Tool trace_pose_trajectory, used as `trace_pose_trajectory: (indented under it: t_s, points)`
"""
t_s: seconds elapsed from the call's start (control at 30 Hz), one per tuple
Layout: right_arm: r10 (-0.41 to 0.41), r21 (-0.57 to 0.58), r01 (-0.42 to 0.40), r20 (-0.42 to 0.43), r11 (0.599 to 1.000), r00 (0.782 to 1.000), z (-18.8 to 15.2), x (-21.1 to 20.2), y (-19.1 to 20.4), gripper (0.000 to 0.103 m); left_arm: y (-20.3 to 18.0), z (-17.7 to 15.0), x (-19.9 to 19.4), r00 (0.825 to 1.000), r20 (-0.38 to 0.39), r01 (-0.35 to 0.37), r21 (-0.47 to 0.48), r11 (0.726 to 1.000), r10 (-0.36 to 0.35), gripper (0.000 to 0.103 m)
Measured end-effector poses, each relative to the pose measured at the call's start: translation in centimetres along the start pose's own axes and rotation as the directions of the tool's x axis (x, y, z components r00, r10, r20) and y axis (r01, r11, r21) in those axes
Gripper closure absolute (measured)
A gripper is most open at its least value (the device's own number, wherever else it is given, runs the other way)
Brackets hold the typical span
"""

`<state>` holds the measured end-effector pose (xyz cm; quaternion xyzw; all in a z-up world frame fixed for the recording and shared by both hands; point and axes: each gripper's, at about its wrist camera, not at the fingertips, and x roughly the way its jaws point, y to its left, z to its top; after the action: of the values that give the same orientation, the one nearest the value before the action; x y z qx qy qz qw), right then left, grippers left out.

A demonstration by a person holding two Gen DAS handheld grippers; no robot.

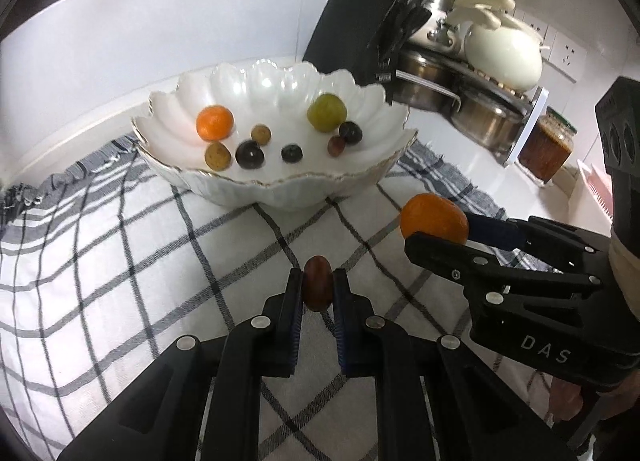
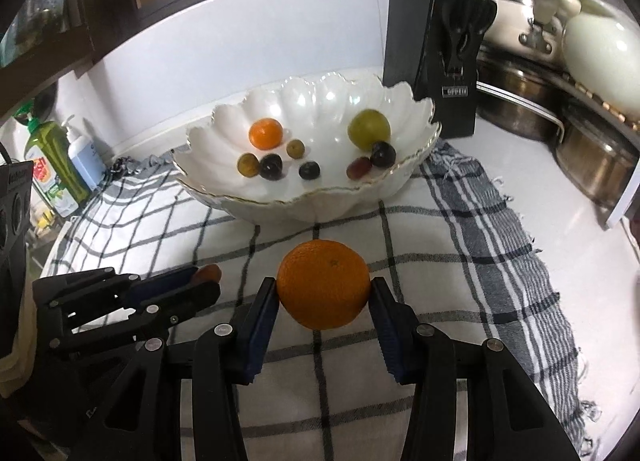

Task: Organize fruits
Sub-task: 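Carry the mandarin in the right gripper over the bowl while the left carries the date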

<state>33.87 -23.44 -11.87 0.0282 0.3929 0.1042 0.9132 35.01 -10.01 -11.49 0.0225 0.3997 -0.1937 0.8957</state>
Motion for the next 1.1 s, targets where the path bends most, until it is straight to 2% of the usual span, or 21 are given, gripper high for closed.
trace_pose_trajectory:
  t_s: [0.3,0.57,1.1]
  points:
    - [0.004,-0.026,-0.002,0.064,1.000,0.998,0.2,-2.8,1.3,0.055,0.3,0.7,-3.5,0.995,0.094,-0.022,-0.010,1.000,0.022,0.088]
    - [0.008,-0.034,-0.004,0.120,0.999,0.993,1.0,-4.4,2.2,0.055,0.7,1.7,-6.1,0.982,0.183,-0.059,0.006,0.998,0.057,0.088]
    - [0.013,-0.032,-0.006,0.227,0.999,0.974,4.9,-5.2,2.8,0.057,2.1,5.8,-7.4,0.958,0.271,-0.097,0.016,0.995,0.089,0.088]
